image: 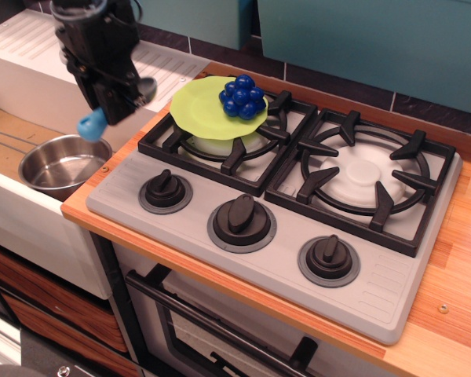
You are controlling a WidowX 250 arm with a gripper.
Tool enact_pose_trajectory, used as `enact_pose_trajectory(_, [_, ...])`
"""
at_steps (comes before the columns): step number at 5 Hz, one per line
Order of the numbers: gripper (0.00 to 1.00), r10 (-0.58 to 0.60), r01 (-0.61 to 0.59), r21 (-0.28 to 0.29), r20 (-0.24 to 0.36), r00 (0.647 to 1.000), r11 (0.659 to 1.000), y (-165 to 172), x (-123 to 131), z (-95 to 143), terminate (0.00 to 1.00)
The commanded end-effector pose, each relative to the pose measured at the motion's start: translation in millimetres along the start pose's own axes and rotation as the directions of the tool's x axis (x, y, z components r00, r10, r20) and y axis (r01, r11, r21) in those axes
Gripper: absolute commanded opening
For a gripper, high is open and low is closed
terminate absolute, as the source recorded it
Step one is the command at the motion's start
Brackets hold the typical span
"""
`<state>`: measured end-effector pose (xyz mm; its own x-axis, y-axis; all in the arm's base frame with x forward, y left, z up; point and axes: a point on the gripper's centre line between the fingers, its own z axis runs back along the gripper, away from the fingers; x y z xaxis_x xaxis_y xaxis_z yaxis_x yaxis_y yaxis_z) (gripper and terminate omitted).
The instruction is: Put blueberry on plate and spoon in pot or pan in sink
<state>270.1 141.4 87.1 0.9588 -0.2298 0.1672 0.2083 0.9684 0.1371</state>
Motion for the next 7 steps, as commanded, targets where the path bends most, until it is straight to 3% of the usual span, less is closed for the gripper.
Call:
enact_pose_trajectory(1, [0.00, -0.021, 0.019, 0.039, 0.042, 0.999, 0.999, 26, 5, 6, 0.00])
enact_pose_trajectory(7, [0.00, -0.036, 0.036, 0.000, 0.085, 0.996, 0.999, 69, -6, -27, 0.00])
